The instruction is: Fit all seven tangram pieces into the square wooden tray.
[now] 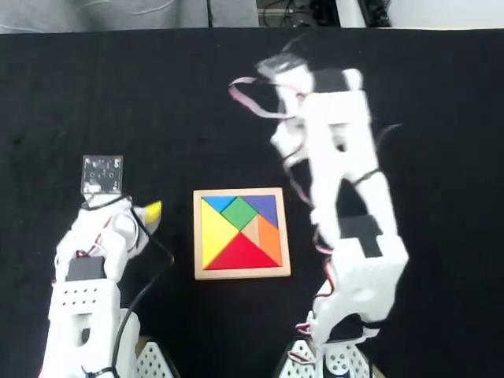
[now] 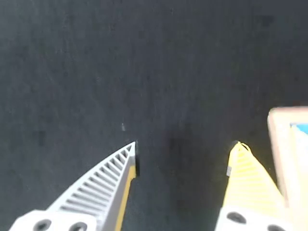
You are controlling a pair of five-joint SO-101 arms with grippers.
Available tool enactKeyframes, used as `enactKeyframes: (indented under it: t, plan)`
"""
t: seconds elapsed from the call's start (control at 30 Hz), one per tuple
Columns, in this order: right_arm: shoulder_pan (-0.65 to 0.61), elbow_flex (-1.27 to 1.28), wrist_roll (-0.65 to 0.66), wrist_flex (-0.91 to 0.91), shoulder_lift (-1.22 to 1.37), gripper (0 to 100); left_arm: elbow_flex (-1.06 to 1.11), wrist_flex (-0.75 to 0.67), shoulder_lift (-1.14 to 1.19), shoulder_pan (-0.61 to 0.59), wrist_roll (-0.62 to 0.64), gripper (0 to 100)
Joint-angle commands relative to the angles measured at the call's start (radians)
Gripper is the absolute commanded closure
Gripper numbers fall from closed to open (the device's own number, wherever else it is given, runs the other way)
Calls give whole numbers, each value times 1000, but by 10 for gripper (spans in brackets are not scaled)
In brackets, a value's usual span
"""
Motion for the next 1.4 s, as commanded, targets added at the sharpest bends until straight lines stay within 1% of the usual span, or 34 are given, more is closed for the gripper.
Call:
enactKeyframes:
  t: [0.0, 0.1, 0.17, 0.27, 0.37, 0.57, 0.7, 0.8, 0.87, 0.97, 1.2, 1.33, 1.37]
  plan:
    - [71, -305, -75, 49, -143, 989, -317, 31, -8, -1, 25, 701]
    - [84, -490, -146, 49, -257, 981, -616, 189, -6, 8, 23, 701]
    - [80, -570, -164, 49, -338, 981, -808, 304, -6, 10, 23, 701]
    - [78, -625, -164, 49, -470, 981, -1044, 454, -6, 1, 23, 701]
    - [83, -618, -164, 52, -616, 981, -1219, 577, -12, -1, 21, 701]
    - [80, -449, -164, 48, -955, 978, -1478, 778, -17, -53, -68, 701]
    - [80, -326, -157, 37, -1161, 977, -1604, 875, -18, -93, -77, 701]
    - [80, -206, -155, 35, -1293, 977, -1712, 991, -18, -116, -75, 701]
    - [80, -120, -155, 34, -1374, 977, -1773, 1077, -18, -105, -71, 700]
    - [80, 25, -155, -5, -1484, 977, -1816, 1175, -18, -105, -69, 699]
    - [80, 484, -163, -203, -1745, 977, -1590, 1178, -43, -105, -68, 700]
    - [80, 716, -163, -304, -1946, 977, -1492, 1175, -242, -105, -68, 700]
    - [80, 765, -163, -334, -2000, 977, -1455, 1152, -311, -105, -68, 699]
